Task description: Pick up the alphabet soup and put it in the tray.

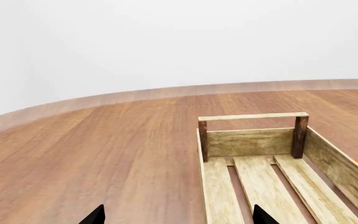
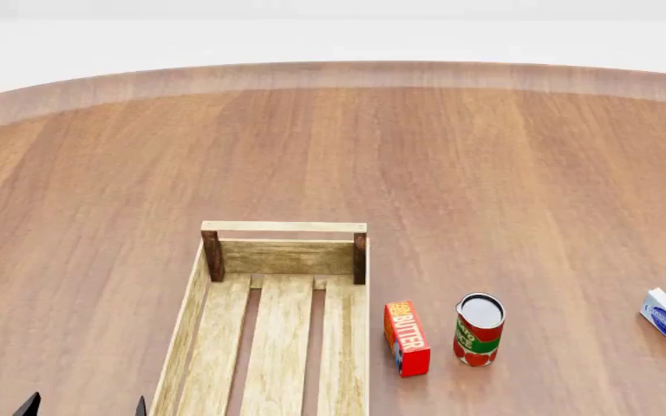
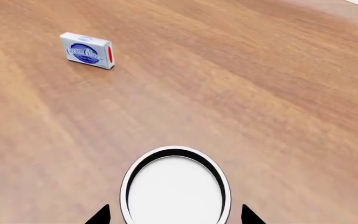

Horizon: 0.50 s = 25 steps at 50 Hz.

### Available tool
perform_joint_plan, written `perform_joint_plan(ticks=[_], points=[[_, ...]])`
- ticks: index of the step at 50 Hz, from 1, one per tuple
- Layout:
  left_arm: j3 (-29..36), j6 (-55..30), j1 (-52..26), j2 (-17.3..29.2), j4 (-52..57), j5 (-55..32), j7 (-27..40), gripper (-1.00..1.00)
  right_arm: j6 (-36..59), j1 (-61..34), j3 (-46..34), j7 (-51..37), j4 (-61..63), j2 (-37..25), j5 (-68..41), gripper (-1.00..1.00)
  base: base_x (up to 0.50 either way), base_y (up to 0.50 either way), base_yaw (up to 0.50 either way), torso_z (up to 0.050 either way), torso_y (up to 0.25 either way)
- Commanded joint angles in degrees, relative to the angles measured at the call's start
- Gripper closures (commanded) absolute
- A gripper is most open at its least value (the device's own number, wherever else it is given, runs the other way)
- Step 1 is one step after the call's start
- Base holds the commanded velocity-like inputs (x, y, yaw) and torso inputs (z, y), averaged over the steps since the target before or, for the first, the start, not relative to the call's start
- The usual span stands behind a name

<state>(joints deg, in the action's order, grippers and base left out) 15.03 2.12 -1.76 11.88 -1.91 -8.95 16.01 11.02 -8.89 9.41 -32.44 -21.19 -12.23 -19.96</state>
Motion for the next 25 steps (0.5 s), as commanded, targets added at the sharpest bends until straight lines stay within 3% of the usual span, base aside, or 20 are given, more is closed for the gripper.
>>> perform_joint_plan(ticks=[1, 25], points=[[0.3, 0.1, -0.1, 0.2, 0.0, -0.2, 0.3, -1.0, -1.3, -1.1, -0.4, 0.3, -2.8, -0.2, 0.5, -1.0, 0.0, 0.0, 0.0, 0.0, 0.0], [0.8, 0.2, -0.2, 0.6, -0.1, -0.6, 0.8, -1.0, -2.3, -2.1, -0.7, 0.3, -5.3, -0.5, 0.4, -1.0, 0.0, 0.0, 0.0, 0.0, 0.0]])
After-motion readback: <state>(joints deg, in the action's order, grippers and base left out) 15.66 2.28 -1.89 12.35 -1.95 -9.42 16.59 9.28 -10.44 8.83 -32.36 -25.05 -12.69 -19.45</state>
